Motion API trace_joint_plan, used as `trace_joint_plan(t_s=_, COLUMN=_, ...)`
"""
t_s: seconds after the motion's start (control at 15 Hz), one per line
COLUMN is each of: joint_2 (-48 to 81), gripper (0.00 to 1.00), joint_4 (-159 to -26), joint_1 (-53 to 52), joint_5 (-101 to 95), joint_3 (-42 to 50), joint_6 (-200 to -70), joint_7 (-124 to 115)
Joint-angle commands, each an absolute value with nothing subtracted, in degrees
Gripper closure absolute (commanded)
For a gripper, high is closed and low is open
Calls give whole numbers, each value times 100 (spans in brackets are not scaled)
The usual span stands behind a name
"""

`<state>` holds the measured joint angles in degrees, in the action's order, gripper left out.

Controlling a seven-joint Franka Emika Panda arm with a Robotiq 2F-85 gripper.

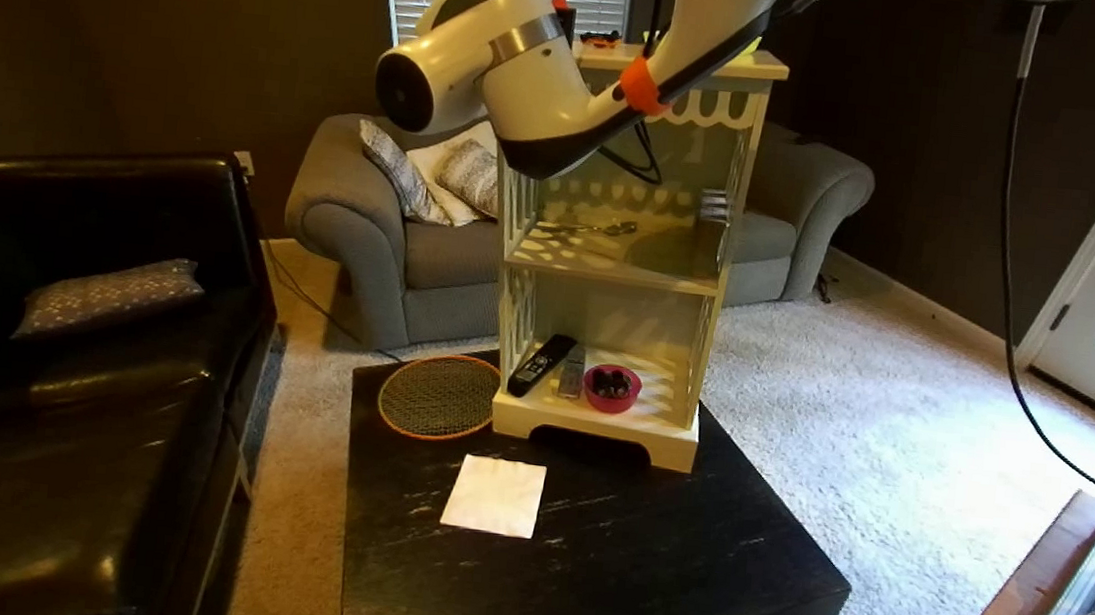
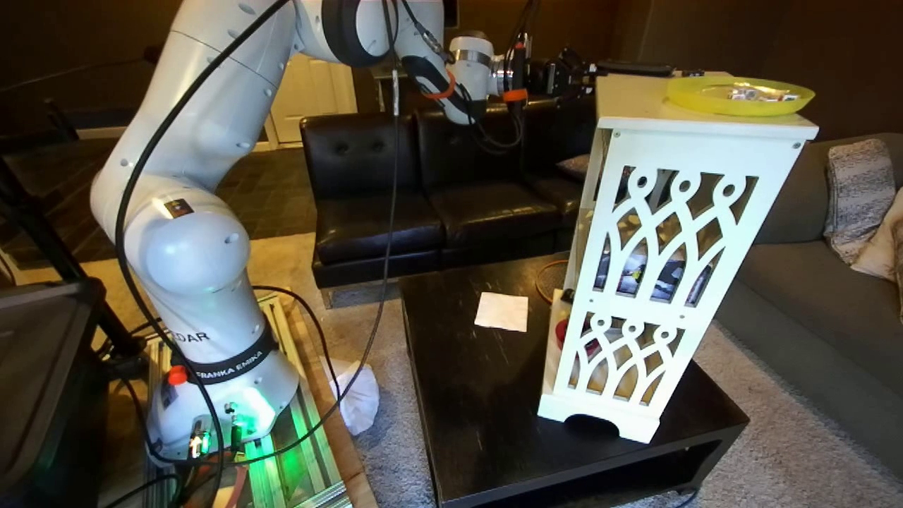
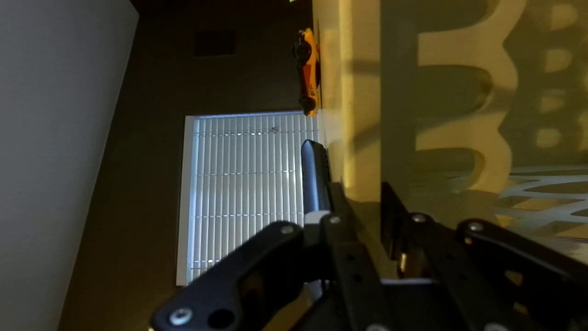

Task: Move the stand slightly backwards

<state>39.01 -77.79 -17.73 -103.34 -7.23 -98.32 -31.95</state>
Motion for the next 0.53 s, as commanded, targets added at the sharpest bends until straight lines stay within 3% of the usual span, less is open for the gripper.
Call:
trace_joint_plan(t_s=0.0, joint_2=4010, gripper=97, joint_4=-7562, joint_1=-1824, joint_5=-10683, joint_3=-665, joint_6=-10090, joint_7=-3012)
trace_joint_plan(t_s=0.47, joint_2=3469, gripper=95, joint_4=-8334, joint_1=-1792, joint_5=-10833, joint_3=-777, joint_6=-10414, joint_7=-3326)
